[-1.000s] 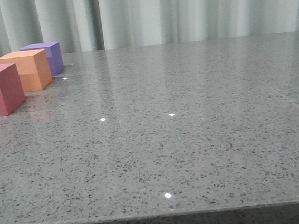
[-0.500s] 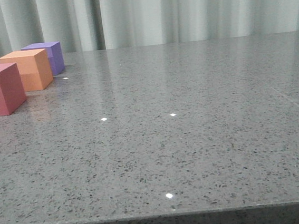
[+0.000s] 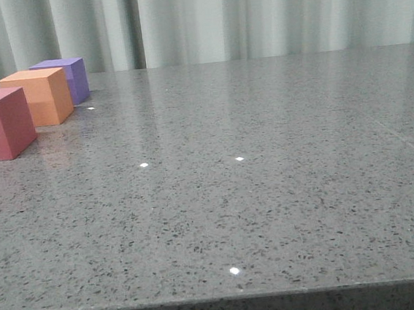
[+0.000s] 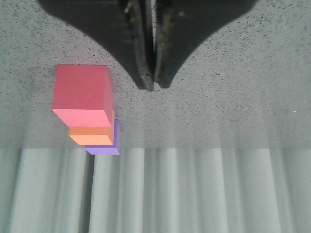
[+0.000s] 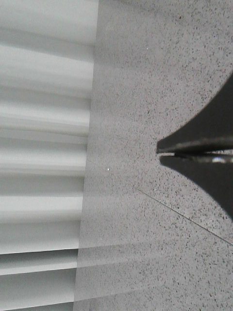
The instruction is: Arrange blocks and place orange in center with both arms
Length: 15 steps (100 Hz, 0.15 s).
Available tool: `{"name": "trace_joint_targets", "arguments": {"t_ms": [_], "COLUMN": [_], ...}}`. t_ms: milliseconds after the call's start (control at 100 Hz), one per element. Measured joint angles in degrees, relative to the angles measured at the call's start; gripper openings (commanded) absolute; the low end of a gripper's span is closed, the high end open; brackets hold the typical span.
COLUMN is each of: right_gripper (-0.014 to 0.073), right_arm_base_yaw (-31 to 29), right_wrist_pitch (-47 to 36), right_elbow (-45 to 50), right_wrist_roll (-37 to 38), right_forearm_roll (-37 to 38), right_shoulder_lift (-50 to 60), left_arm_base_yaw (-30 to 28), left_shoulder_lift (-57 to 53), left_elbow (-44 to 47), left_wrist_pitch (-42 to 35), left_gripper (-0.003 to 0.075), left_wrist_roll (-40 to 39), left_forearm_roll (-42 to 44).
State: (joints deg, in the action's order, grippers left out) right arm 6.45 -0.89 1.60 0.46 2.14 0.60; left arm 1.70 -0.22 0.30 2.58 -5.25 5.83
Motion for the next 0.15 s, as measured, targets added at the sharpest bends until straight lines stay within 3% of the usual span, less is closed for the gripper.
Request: {"name": "trace_joint_targets", "arguments": {"t_ms": [150], "right_gripper": [-0.0068], "right_arm_base_yaw": [0.0], "right_wrist_pitch": [0.0], "right_elbow": [0.0], "right_wrist_roll": [0.0], "right_forearm_roll": [0.0], "right_shoulder_lift": [0.0], "left_arm_base_yaw": [0.0], "left_shoulder_lift": [0.0], "left_elbow": [0.0], "left_wrist_pitch": [0.0], "left_gripper": [-0.002], "left_wrist_roll": [0.0], "left_forearm_roll": [0.0]}}
